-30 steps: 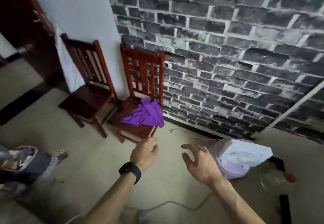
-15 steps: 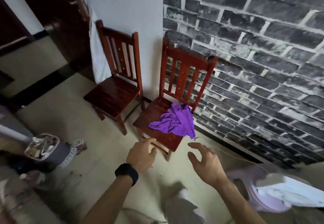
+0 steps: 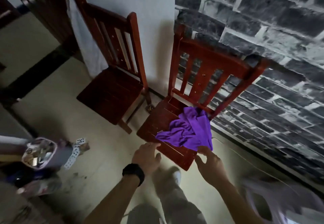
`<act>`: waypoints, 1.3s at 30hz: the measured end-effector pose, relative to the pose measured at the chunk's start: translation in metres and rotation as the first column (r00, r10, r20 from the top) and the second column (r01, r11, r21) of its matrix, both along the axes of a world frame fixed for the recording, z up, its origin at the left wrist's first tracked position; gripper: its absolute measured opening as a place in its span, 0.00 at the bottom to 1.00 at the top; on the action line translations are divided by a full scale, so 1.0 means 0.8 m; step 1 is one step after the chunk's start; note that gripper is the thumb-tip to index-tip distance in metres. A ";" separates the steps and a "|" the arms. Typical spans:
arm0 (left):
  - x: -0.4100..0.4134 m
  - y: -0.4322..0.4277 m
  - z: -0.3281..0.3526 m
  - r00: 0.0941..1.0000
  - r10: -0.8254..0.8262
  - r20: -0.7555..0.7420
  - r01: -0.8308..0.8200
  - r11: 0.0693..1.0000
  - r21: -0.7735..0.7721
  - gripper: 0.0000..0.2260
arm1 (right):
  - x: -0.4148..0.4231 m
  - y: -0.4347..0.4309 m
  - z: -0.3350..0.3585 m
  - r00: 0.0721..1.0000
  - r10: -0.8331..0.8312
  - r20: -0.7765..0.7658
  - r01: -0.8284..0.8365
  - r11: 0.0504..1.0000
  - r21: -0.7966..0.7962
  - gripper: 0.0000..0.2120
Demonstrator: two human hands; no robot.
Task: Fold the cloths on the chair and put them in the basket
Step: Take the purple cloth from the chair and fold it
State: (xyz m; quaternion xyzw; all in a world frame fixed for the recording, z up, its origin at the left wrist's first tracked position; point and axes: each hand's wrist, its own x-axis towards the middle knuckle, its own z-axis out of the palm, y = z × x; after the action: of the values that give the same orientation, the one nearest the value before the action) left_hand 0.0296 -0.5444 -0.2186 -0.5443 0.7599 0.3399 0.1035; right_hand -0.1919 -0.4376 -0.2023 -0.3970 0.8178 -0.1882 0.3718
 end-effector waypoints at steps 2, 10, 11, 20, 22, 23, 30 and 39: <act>-0.008 -0.034 -0.019 1.000 -0.021 0.016 0.020 1.000 0.002 0.22 | -0.009 -0.031 -0.027 1.000 -0.022 -0.004 0.022 0.999 0.026 0.13; -0.033 -0.143 -0.146 0.985 -0.148 0.090 0.150 0.989 -0.016 0.29 | -0.046 -0.128 -0.163 0.997 -0.074 -0.027 0.078 0.970 0.229 0.22; -0.035 -0.156 -0.169 0.976 -0.185 0.117 0.188 0.982 -0.023 0.29 | -0.051 -0.137 -0.182 0.995 -0.088 -0.037 0.095 0.961 0.260 0.22; -0.056 -0.228 -0.362 0.853 -0.477 0.211 0.484 0.875 0.021 0.30 | -0.091 -0.183 -0.353 0.951 -0.241 -0.195 0.292 0.909 0.297 0.38; -0.049 -0.224 -0.391 0.824 -0.525 0.214 0.530 0.847 0.039 0.30 | -0.091 -0.188 -0.381 0.930 -0.274 -0.245 0.344 0.884 0.316 0.39; -0.042 -0.219 -0.400 0.824 -0.527 0.209 0.534 0.845 0.026 0.30 | -0.089 -0.191 -0.390 0.920 -0.283 -0.270 0.361 0.880 0.308 0.37; -0.031 -0.238 -0.392 0.786 -0.589 0.188 0.566 0.808 0.163 0.27 | -0.065 -0.204 -0.335 0.846 -0.299 -0.443 0.426 0.876 0.224 0.16; -0.088 -0.307 -0.227 0.845 -0.521 0.124 0.490 0.845 0.214 0.31 | -0.037 -0.203 -0.105 0.757 -0.531 -0.380 0.452 0.846 -0.282 0.13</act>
State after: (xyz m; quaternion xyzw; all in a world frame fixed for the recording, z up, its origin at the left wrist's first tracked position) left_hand -0.0404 -0.7898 -0.4006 -0.3409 0.8316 0.3158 0.3041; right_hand -0.2217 -0.6000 -0.2865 -0.2305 0.9363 -0.2538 0.0764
